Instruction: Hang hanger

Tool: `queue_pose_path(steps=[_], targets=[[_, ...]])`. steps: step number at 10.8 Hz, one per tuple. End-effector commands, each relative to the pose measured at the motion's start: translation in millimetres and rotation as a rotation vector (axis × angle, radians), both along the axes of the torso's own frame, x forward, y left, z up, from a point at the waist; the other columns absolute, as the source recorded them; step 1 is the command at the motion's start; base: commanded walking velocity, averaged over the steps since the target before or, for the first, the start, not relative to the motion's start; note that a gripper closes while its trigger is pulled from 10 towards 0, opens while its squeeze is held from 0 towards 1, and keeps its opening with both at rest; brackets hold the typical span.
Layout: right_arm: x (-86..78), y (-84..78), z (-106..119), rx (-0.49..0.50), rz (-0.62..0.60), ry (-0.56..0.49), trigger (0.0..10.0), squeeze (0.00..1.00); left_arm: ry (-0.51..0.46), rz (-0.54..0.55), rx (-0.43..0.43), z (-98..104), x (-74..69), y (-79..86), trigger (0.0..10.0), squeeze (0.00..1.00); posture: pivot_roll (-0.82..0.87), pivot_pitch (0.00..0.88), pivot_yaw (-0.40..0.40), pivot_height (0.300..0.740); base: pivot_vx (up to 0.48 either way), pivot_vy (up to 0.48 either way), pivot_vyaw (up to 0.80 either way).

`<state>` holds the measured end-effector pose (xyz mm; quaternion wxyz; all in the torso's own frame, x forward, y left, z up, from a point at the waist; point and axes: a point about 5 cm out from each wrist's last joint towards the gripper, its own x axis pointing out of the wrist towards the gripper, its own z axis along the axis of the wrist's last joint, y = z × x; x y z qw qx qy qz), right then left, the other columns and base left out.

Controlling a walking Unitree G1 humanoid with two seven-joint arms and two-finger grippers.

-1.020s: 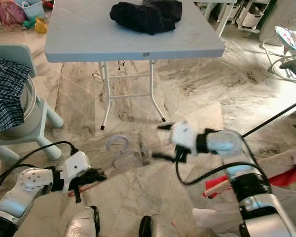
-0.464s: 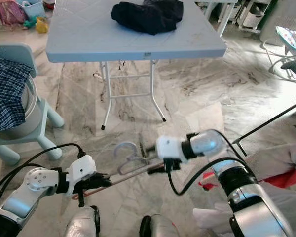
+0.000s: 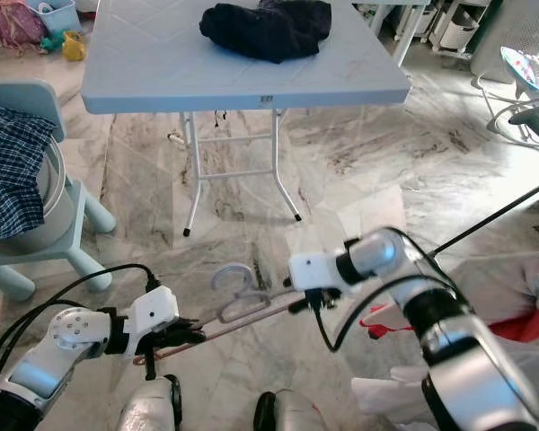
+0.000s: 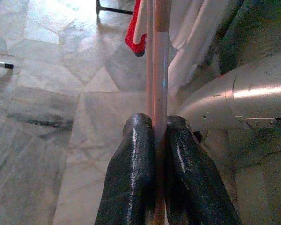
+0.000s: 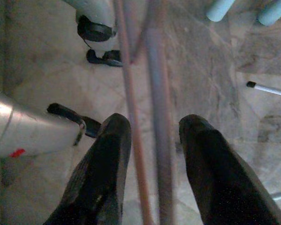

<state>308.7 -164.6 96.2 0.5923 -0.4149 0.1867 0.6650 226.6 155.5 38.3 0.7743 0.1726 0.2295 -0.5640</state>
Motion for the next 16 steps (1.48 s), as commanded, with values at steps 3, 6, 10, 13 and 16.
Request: queue_pose_path(steps=[3, 6, 10, 13, 16], targets=[[4.5, -10.0, 5.5, -0.041, -0.004, 0.009, 0.0, 0.00, -0.023, -0.011, -0.006, 0.9, 1.2, -3.3, 10.0, 0.00, 0.05, 0.107, -0.095, 0.740, 0.000, 0.000, 0.00], [3.5, -11.7, 0.3, -0.085, 0.014, 0.013, 0.0, 0.00, -0.034, -0.019, -0.007, 2.3, 3.0, -4.2, 10.0, 0.00, 0.05, 0.105, -0.097, 0.740, 0.000, 0.000, 0.00], [2.1, -11.5, -5.8, -0.104, 0.022, -0.016, 0.0, 0.00, -0.048, -0.019, -0.011, 6.2, 4.8, -5.9, 10.0, 0.00, 0.05, 0.106, -0.097, 0.740, 0.000, 0.000, 0.00], [11.0, -17.4, -10.4, -0.084, -0.105, -0.215, 0.0, 0.00, -0.258, 0.179, 0.059, 8.8, 26.1, 2.9, 10.0, 1.00, 0.06, 0.100, -0.103, 0.740, 0.000, 0.000, 0.00], [-6.3, -40.6, -46.2, 0.098, -0.552, -0.106, 0.0, 0.00, -0.341, 0.533, -0.004, 8.2, 34.0, 27.4, 10.0, 1.00, 0.07, 0.107, -0.110, 0.740, 0.000, 0.000, 0.00]])
